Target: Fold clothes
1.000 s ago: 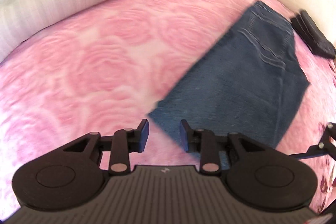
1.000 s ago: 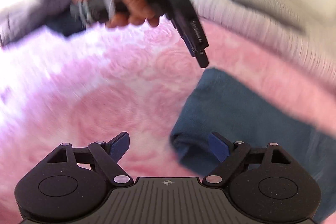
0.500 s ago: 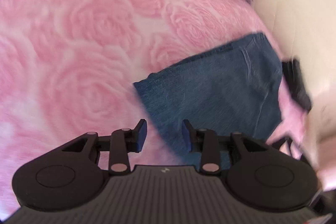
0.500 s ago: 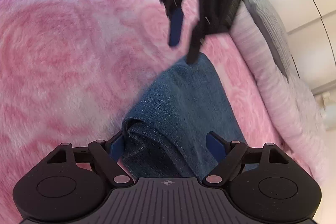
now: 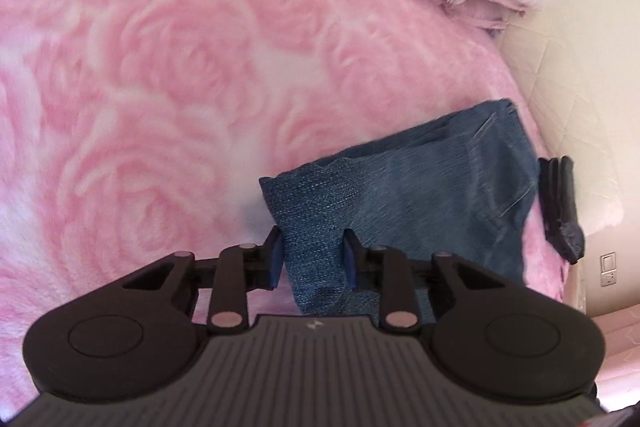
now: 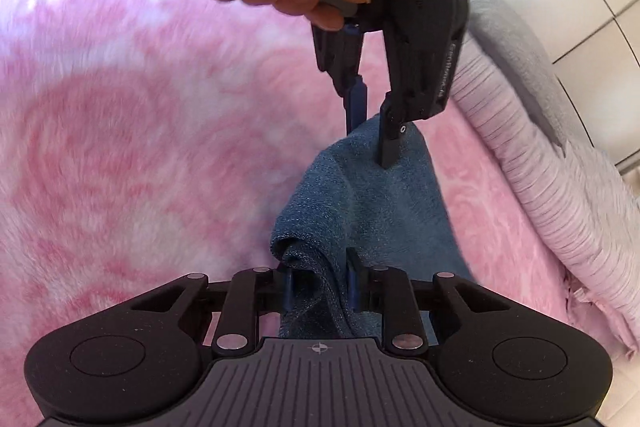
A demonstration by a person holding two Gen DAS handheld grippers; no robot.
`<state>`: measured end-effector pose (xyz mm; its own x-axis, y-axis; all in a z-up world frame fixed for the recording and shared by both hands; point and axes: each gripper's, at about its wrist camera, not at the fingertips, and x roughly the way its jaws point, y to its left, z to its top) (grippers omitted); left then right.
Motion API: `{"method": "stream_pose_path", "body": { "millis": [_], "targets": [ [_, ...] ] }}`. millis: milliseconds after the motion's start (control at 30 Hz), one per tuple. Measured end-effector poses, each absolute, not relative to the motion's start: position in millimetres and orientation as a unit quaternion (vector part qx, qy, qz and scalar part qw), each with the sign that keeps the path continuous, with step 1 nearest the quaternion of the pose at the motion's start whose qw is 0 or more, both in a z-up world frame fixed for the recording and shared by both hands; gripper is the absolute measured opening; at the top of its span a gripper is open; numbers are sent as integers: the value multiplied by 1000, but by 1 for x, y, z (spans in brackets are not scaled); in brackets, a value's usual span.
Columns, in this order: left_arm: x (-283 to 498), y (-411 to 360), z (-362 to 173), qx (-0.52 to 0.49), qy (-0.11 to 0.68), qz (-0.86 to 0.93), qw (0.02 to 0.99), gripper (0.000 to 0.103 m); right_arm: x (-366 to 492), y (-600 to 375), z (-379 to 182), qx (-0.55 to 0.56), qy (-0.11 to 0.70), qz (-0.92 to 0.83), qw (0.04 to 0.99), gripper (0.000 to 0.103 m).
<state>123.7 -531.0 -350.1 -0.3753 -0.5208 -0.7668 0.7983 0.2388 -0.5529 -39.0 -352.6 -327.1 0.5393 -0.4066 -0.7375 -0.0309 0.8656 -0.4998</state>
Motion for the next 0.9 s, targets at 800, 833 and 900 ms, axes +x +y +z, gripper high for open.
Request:
{"method": "stream_pose_path", "body": {
  "millis": [800, 833, 900],
  "targets": [
    [-199, -827, -184, 61, 507, -673, 536, 29, -364, -794, -242, 421, 173, -228, 861, 22],
    [-209, -833, -191, 82, 505, -672, 535, 29, -380, -814, -267, 467, 171, -242, 833, 22],
    [-226, -841, -207, 124, 504, -667, 535, 29, -401, -840, -307, 525, 188, -274, 783, 22]
  ]
}}
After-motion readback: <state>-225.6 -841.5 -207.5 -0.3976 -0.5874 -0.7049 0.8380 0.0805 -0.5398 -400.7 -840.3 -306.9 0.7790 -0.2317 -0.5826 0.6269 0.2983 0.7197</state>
